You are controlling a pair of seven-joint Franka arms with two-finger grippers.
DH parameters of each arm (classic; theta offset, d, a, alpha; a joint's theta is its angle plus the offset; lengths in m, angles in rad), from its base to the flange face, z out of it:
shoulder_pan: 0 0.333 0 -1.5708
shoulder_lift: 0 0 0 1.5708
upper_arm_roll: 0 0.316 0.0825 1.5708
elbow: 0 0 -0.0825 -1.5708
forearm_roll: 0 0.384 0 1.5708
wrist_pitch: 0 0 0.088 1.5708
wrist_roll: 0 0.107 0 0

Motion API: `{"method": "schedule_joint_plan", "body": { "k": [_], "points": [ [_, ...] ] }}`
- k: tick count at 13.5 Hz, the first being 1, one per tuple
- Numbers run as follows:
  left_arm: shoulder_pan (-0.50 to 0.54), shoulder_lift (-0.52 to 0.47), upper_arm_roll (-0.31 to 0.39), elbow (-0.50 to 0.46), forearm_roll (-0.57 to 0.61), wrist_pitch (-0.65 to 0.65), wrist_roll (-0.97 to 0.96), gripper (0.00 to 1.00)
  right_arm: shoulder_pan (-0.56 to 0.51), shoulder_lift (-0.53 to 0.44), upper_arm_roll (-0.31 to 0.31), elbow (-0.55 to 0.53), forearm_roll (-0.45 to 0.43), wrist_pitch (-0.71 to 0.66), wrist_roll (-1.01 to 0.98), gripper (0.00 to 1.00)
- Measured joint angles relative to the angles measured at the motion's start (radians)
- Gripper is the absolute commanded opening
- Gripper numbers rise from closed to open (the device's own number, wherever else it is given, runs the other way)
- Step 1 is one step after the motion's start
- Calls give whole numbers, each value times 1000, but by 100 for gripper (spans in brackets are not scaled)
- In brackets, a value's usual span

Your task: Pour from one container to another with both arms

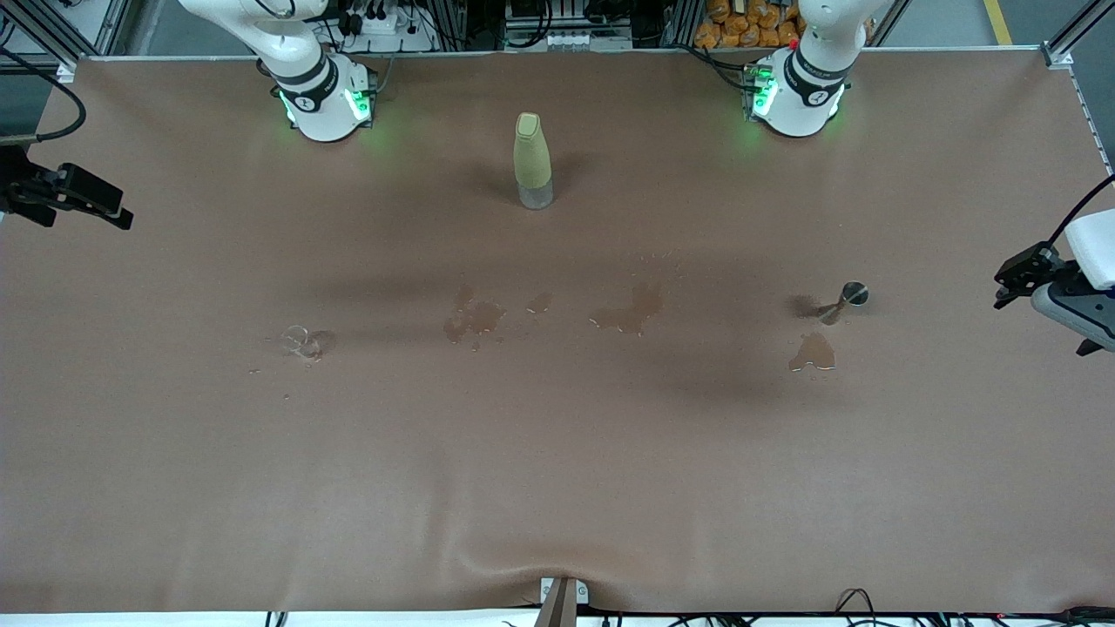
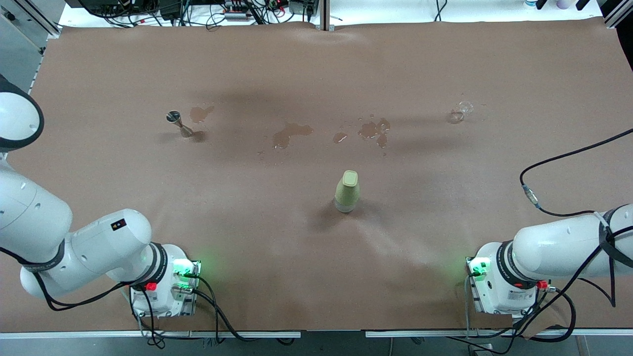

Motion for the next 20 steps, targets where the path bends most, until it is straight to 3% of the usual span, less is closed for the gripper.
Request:
{"method": "schedule_joint_plan", "body": {
  "k": [11, 20],
  "points": [
    [37, 0, 3, -1, -68, -70, -652, 100, -2, 1, -2, 2, 0, 2, 0, 100],
    [75, 0, -2, -1, -89, -70, -782, 100, -5, 1, -2, 3, 0, 2, 0, 100]
  ]
}}
